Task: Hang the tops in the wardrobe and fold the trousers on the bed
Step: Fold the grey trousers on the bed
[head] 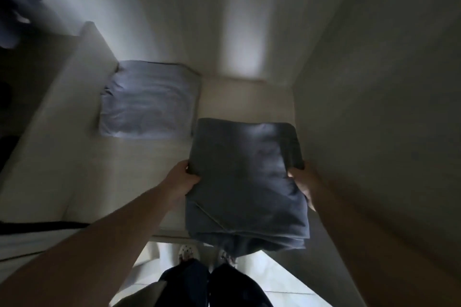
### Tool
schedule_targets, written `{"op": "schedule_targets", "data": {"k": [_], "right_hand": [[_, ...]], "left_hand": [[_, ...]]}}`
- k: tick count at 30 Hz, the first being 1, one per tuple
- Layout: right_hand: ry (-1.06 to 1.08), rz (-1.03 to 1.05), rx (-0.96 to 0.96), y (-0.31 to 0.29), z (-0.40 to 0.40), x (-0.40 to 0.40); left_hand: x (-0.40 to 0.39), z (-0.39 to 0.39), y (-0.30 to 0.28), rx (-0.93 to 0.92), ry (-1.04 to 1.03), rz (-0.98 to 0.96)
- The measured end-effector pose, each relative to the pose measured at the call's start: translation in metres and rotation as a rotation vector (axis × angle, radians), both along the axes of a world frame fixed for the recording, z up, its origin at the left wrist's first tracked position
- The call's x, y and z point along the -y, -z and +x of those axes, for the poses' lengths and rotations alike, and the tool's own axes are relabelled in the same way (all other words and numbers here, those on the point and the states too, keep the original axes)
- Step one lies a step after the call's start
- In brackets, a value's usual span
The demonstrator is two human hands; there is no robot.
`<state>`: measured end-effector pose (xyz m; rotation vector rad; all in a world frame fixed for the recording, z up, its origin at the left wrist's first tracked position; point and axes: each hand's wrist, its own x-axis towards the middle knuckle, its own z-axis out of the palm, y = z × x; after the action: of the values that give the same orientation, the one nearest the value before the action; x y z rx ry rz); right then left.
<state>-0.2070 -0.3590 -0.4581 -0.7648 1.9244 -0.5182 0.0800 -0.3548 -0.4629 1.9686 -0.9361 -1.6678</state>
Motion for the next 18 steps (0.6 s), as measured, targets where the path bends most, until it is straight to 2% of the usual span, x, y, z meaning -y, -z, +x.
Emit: {"op": "schedule_targets", "data": {"k": [5, 9, 11, 14, 16, 18], "right_hand": [[0.001, -0.041, -0.057, 0.018, 0.0, 0.015], [-0.065, -0.095, -0.177, 0.026, 0.006, 0.009], [-0.187, -0.126, -0.352, 0.029, 0.016, -0.006], [-0.538, -0.174, -0.627, 0.029, 0.041, -0.046], [-0.695, -0.135, -0.704, 0.035, 0.054, -0.067], [-0.753, -0.031, -0.742, 0.045, 0.061, -0.078]], "left_hand": [[0.026, -0.003, 0.028, 0.092, 0.175, -0.002], [0.027, -0.002, 0.04, 0.196, 0.229, -0.047], [0.018, -0.005, 0.038, 0.378, 0.337, -0.239], [-0.013, -0.01, 0.037, 0.602, 0.656, -0.499], [-0.033, -0.016, 0.042, 0.697, 0.87, -0.505], [-0.043, -0.02, 0.054, 0.792, 1.007, -0.412]]}}
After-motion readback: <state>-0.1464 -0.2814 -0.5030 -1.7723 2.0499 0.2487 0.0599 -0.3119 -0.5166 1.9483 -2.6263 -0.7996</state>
